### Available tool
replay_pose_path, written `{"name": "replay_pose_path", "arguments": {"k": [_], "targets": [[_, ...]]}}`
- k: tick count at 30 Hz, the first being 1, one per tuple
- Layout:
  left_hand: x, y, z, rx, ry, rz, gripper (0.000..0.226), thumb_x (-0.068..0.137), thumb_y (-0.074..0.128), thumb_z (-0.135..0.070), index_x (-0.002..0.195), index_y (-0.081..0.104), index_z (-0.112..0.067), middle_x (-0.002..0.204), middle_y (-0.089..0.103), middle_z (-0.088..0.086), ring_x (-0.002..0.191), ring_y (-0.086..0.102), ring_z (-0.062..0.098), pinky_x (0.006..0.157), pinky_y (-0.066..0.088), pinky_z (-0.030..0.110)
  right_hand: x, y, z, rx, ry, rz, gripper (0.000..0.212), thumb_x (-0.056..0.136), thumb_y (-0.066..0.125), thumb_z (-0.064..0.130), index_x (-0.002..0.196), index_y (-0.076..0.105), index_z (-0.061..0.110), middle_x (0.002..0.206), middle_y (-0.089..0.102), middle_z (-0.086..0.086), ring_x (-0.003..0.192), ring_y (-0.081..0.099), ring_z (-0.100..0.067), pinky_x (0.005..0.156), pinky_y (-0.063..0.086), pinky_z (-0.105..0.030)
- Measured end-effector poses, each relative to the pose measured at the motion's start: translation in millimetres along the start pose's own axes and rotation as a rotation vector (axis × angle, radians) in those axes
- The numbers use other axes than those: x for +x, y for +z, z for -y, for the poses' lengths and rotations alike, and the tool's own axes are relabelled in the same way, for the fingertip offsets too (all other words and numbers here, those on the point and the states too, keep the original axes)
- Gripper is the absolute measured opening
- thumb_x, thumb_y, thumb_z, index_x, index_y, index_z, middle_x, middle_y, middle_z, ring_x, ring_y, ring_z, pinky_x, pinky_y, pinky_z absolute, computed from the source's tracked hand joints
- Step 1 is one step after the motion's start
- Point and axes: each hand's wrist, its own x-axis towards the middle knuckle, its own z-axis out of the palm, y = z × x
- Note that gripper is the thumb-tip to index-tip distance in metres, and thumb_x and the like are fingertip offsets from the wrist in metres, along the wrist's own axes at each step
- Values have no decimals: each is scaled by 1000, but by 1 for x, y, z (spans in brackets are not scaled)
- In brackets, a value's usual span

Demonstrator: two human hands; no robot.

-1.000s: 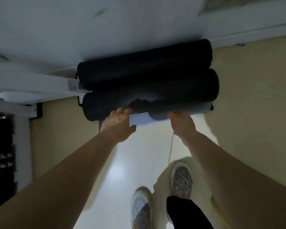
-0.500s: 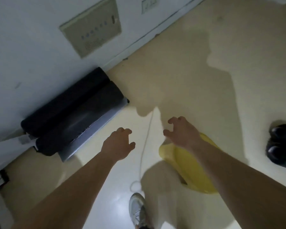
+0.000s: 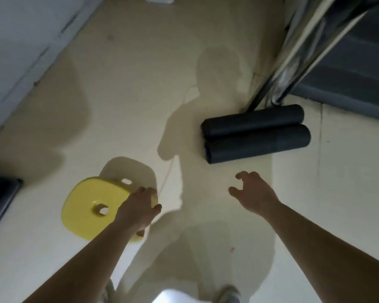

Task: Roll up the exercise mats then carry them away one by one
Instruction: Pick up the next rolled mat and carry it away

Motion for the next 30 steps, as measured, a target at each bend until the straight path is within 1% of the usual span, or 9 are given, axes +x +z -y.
{"name": "replay_pose_path", "arguments": {"k": [2, 5, 9, 13, 16, 20, 23, 27, 30], "targets": [[18, 20, -70, -32, 14, 14, 54, 98, 57, -41, 147, 43, -26, 147, 46, 2, 131, 50, 25, 101, 46, 38, 16, -34, -82, 29, 79, -14, 62, 100, 58, 48, 153, 40, 22, 150, 44, -8, 122, 59, -30, 100, 51, -41], [57, 46, -152, -50, 28, 10, 55, 96, 59, -42, 146, 45, -25, 141, 51, 4, 124, 55, 26, 100, 47, 40, 52, -72, -173, 81, 177, -41, 64, 100, 59, 46, 155, 38, 21, 150, 46, -11, 125, 59, -34, 99, 49, -41], [126, 78, -230, -90, 14, 7, 64, 96, 59, -42, 153, 35, -23, 147, 48, 3, 131, 51, 27, 104, 46, 43, 127, -96, -252, 122, 229, -90, 70, 99, 61, 42, 158, 33, 19, 150, 45, -15, 124, 58, -37, 94, 47, -42], [206, 110, -286, -226, -88, -23, 71, 94, 62, -43, 153, 31, -18, 145, 52, 8, 128, 55, 31, 102, 47, 44, 222, -103, -314, 158, 278, -112, 78, 98, 62, 42, 162, 26, 16, 159, 38, -17, 136, 49, -42, 105, 45, -48], [266, 142, -311, -297, -166, -79, 75, 89, 66, -49, 149, 33, -19, 132, 58, 12, 113, 61, 35, 94, 52, 49, 292, -94, -352, 177, 292, -93, 84, 99, 63, 44, 164, 20, 13, 162, 34, -19, 140, 44, -44, 108, 43, -50], [342, 186, -321, -354, -321, -221, 96, 87, 67, -55, 156, 16, -12, 149, 37, 19, 130, 45, 48, 104, 43, 56, 383, -74, -395, 211, 277, -104, 86, 99, 64, 44, 164, 18, 11, 163, 27, -20, 140, 43, -46, 108, 42, -51], [385, 212, -326, -465, -481, -324, 104, 87, 68, -56, 158, 7, -12, 156, 27, 21, 136, 36, 50, 112, 35, 58, 450, -67, -426, 299, 259, -160, 88, 97, 64, 48, 163, 17, 13, 160, 26, -21, 136, 44, -51, 108, 42, -55], [424, 229, -332, -490, -679, -492, 94, 91, 64, -55, 154, 18, -4, 149, 27, 23, 131, 37, 50, 109, 36, 57, 524, -69, -458, 407, 279, -265, 98, 89, 59, 61, 160, 19, 6, 158, 28, -24, 140, 37, -50, 110, 38, -56], [446, 230, -324, -609, -822, -624, 95, 84, 69, -59, 150, 28, -4, 150, 32, 22, 135, 34, 46, 112, 32, 56, 553, -70, -472, 468, 256, -319, 79, 98, 56, 53, 154, 31, 3, 151, 40, -27, 132, 46, -52, 104, 41, -56]]}}
